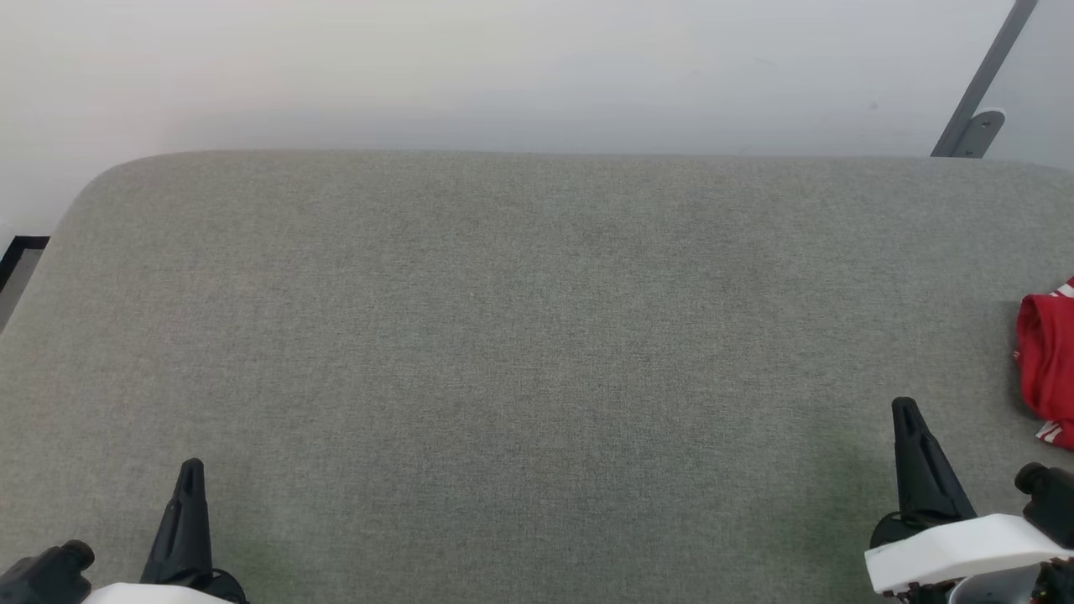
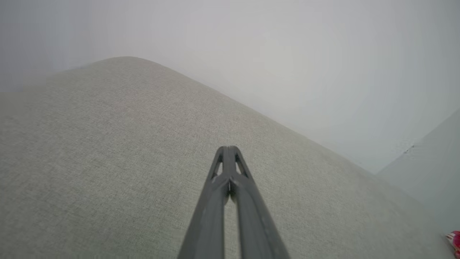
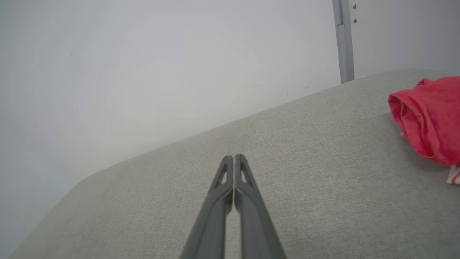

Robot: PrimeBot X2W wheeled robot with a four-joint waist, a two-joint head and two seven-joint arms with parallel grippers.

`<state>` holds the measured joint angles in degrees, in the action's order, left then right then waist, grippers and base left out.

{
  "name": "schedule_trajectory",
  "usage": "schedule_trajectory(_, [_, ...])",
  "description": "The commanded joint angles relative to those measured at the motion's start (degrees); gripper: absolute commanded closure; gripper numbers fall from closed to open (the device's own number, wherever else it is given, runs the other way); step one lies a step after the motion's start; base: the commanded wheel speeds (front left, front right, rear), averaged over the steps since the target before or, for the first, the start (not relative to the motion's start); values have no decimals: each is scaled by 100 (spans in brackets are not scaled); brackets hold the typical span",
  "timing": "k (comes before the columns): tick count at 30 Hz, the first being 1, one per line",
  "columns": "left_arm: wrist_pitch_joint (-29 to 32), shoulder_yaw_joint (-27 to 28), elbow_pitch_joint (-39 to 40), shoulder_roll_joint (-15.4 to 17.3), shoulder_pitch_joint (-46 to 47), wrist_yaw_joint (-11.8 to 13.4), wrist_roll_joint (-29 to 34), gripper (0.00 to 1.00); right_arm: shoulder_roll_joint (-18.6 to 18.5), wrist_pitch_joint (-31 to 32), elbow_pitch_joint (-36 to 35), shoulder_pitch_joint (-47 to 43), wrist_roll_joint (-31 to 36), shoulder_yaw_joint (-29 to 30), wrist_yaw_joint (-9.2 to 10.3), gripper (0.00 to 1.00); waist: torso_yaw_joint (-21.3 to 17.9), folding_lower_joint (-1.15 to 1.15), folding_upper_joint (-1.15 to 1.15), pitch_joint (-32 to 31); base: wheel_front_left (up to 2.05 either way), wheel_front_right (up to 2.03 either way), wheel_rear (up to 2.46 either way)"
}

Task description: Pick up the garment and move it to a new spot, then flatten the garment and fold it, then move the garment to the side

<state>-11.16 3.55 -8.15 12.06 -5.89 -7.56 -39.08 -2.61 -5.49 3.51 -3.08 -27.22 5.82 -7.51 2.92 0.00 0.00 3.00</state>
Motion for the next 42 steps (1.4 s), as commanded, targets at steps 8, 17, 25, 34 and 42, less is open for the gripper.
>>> schedule_trajectory(8, [221,62,-17,-66,273,3,-747,100,-51,149,64,238,-925,-6,1,100,-23,0,0,-22,0,0,0])
schedule_trajectory(17, [416,84,-89,-171,409,4,-1374,100,-60,280,190,336,-1680,-8,1,100,-47,0,0,-45,0,0,0])
schedule_trajectory(25, [562,101,-141,-242,497,5,-1805,100,-64,372,284,407,-2215,-9,1,100,-65,0,0,-63,0,0,0])
schedule_trajectory(34, [730,122,-204,-336,611,6,-2331,100,-69,487,394,483,-2849,-8,1,100,-89,0,0,-86,0,0,0])
schedule_trajectory(42, [869,140,-258,-406,697,6,-2761,100,-71,582,484,554,-3366,-5,1,100,-110,0,0,-106,0,0,0])
